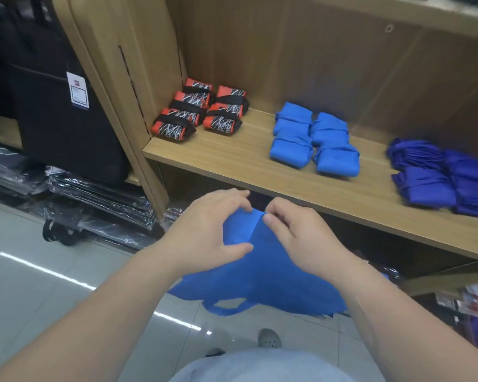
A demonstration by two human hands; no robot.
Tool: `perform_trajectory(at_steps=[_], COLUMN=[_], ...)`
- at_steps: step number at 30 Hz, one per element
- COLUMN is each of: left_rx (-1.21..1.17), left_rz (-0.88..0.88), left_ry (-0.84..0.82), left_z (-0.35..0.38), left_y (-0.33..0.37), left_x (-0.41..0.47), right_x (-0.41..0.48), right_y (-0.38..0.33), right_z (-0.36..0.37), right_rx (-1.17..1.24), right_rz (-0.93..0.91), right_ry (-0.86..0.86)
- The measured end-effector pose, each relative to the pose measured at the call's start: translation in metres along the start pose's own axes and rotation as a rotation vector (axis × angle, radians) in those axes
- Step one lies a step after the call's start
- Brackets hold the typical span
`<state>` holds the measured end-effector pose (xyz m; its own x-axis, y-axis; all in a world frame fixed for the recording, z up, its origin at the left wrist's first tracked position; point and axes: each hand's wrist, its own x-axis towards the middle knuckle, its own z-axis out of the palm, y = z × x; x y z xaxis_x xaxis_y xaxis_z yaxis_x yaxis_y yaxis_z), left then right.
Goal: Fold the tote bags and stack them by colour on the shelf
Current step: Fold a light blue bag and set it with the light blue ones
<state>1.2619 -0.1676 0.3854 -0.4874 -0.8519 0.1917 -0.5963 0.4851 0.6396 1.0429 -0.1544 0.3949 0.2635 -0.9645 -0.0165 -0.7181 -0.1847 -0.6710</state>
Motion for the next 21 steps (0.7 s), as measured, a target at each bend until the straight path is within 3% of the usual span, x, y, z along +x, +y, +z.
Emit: perform_trajectory(at_steps=[5, 8, 11, 15, 19, 21], left_rx=[0.059, -0.065, -0.251, -0.453, -0.498, -0.524], left_rz=[-0.002, -0.003, -0.148, -0.305, -0.385, -0.443], left_ry=[-0.051, 0.003, 0.028, 0.276, 0.407, 0.556], left_z=[0.000, -0.007, -0.017, -0.026, -0.039, -0.046], left_y=[0.002, -0.004, -0.007, -0.010, -0.022, -0.032], left_x=[0.004, 0.006, 0.002, -0.001, -0.007, -0.009], right_x=[-0.001, -0.003, -0.007, -0.012, -0.022, -0.027], right_y=[-0.002, 0.003, 0.010, 0.030, 0.056, 0.068], right_z=[-0.005, -0.008, -0.012, -0.009, -0.007, -0.011], right_rx=[-0.110, -0.075, -0.022, -0.080, 0.025, -0.014], right_rz=[-0.044, -0.034, -0.027, -0.011, 0.119, 0.157], right_ry=[0.009, 0.039, 0.084, -0.032, -0.011, 0.003])
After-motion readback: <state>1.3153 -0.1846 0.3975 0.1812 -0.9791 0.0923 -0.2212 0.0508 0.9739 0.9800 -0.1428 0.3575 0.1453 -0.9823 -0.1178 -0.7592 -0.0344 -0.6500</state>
